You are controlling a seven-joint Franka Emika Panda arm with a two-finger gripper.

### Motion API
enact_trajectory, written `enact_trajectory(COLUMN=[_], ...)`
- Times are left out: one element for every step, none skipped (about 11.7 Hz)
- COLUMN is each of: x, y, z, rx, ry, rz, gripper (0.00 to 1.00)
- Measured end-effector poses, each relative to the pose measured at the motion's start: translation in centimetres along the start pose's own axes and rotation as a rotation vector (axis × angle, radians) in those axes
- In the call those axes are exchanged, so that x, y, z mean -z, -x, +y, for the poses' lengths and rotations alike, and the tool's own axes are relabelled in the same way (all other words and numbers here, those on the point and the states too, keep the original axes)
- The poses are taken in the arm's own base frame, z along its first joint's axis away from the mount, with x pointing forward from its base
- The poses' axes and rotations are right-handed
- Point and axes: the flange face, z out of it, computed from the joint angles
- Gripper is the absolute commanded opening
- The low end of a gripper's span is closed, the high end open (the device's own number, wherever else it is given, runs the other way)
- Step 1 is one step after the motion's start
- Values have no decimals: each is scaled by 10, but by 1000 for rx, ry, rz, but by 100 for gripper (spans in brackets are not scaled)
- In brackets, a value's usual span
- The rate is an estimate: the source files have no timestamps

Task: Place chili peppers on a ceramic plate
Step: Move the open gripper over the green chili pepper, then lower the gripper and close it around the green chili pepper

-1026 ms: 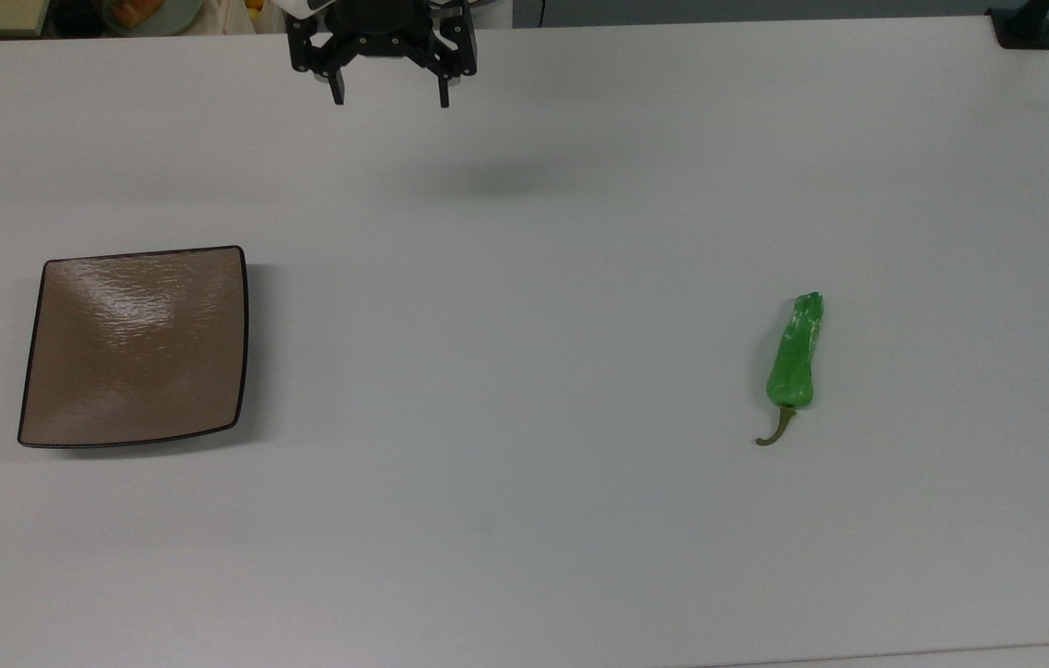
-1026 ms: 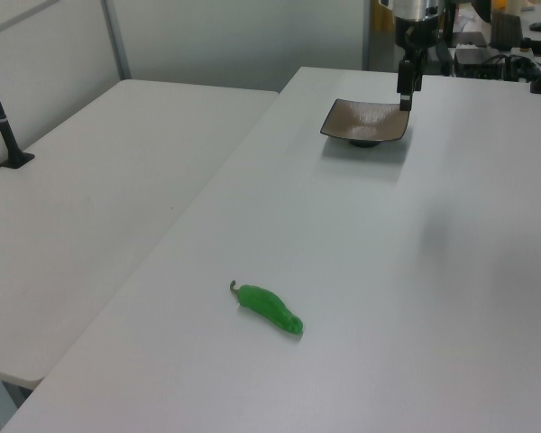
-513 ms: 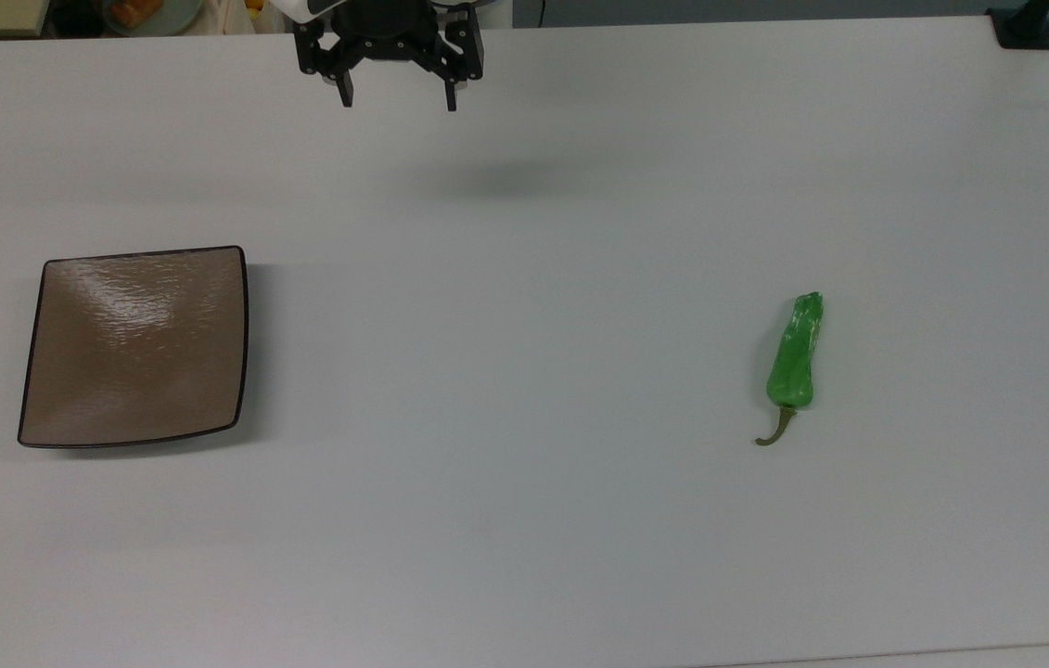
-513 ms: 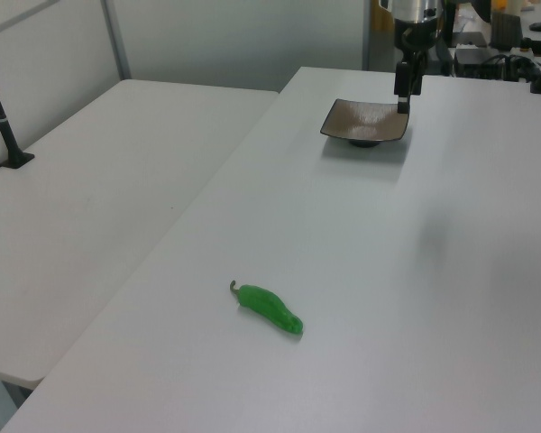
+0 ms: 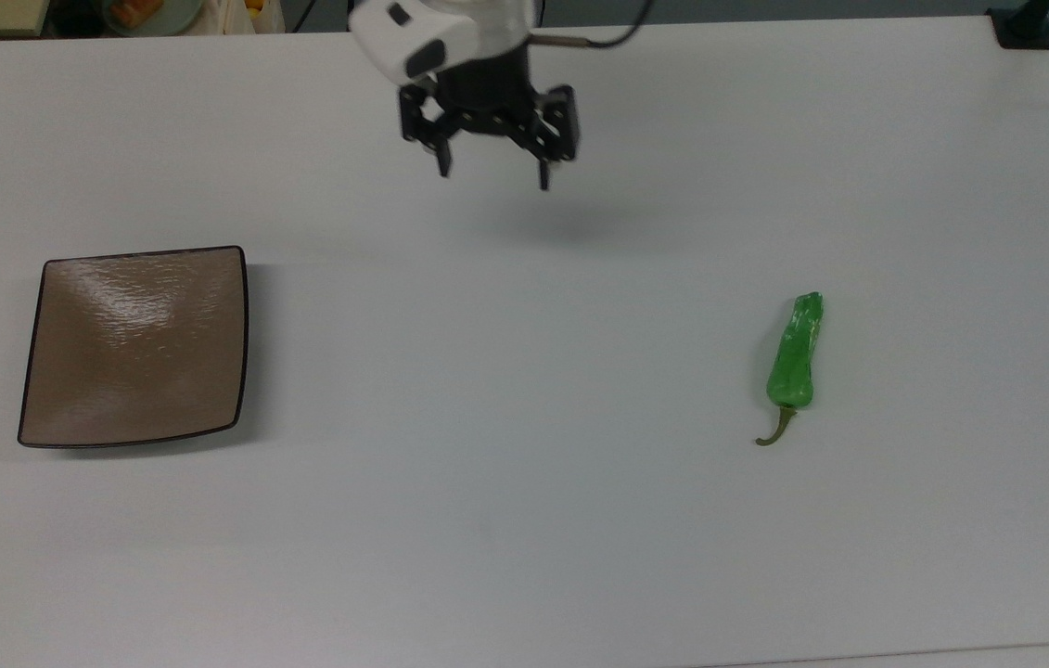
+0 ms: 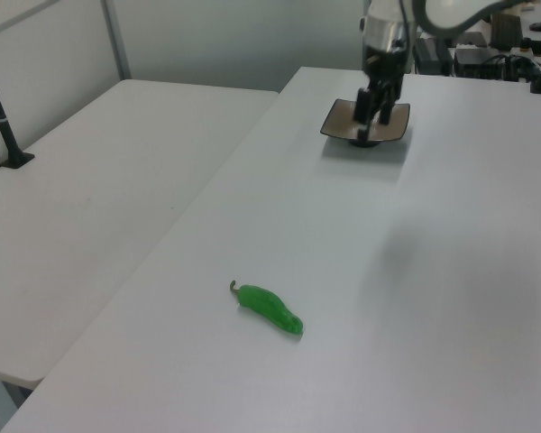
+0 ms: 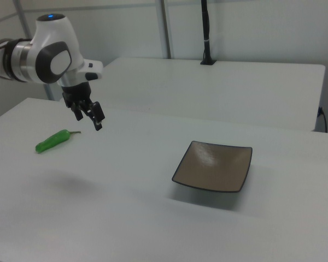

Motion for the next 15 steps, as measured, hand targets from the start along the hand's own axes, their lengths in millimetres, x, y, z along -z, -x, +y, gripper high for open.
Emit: enact_trajectory(x=[-15, -28, -36, -43, -46, -50, -54, -57, -63, -68, -80, -92, -105, -121, -138], y=[-2, -1, -1, 1, 2, 3, 4, 4, 4, 4, 7, 10, 15, 21, 26], z=[-24, -47, -62, -85, -100, -125, -147, -161, -182, -193, -207, -221, -237, -252, -266], rx=[-29, -46, -53, -63, -75, -87, -86, -81, -70, -68, -66, -74, -81, -84, -101], ry=[-26, -51, -66, -85, -97, -119, -141, -160, -198, -218, -243, -264, -278, -287, -296], rz=[34, 58, 66, 71, 69, 65, 64, 72, 103, 119, 133, 139, 133, 121, 108], gripper=[100, 100, 100, 100, 100, 100, 100, 100, 100, 100, 100, 100, 100, 100, 100])
